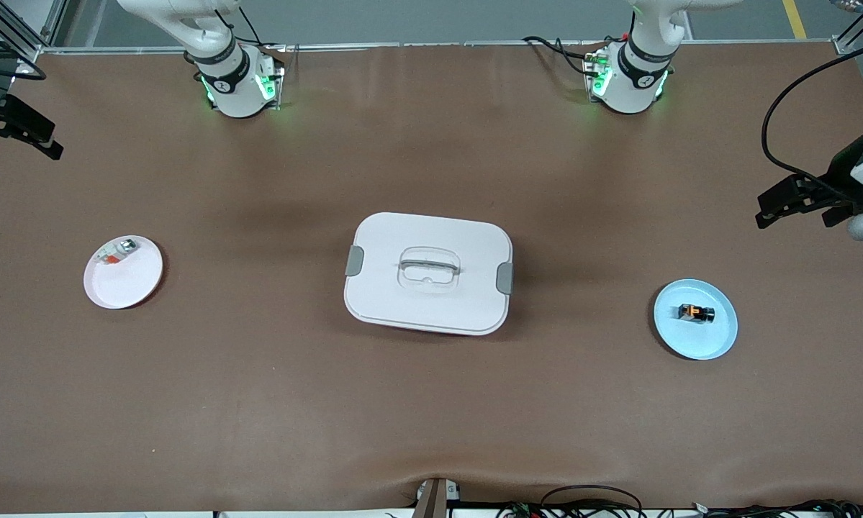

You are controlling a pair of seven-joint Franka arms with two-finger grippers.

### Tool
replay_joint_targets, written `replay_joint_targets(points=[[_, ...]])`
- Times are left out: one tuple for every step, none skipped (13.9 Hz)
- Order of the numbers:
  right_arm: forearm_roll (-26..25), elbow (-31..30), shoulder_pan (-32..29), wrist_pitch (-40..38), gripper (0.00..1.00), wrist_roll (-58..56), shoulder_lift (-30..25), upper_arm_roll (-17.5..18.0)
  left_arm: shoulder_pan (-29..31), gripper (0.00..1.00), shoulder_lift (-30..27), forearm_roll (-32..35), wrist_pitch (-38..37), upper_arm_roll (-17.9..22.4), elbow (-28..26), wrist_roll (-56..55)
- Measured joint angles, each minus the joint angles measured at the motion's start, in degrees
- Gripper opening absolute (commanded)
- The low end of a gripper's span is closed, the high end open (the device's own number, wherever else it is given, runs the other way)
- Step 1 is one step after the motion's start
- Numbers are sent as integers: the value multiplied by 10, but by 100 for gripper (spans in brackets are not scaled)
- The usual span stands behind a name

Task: Transfer orange switch to right arm and place
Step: 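Move the left gripper toward the black-and-orange switch on the blue plate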

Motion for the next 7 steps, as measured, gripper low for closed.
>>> replay_joint_targets(points=[[0,0,0,0,100,0,0,0,0,100,0,0,0,0,0,0],[0,0,0,0,100,0,0,0,0,100,0,0,0,0,0,0],[0,0,0,0,100,0,0,0,0,100,0,0,0,0,0,0],[0,0,0,0,100,0,0,0,0,100,0,0,0,0,0,0],[0,0,0,0,100,0,0,0,0,100,0,0,0,0,0,0],[0,0,0,0,100,0,0,0,0,100,0,0,0,0,0,0],[0,0,0,0,100,0,0,0,0,100,0,0,0,0,0,0]])
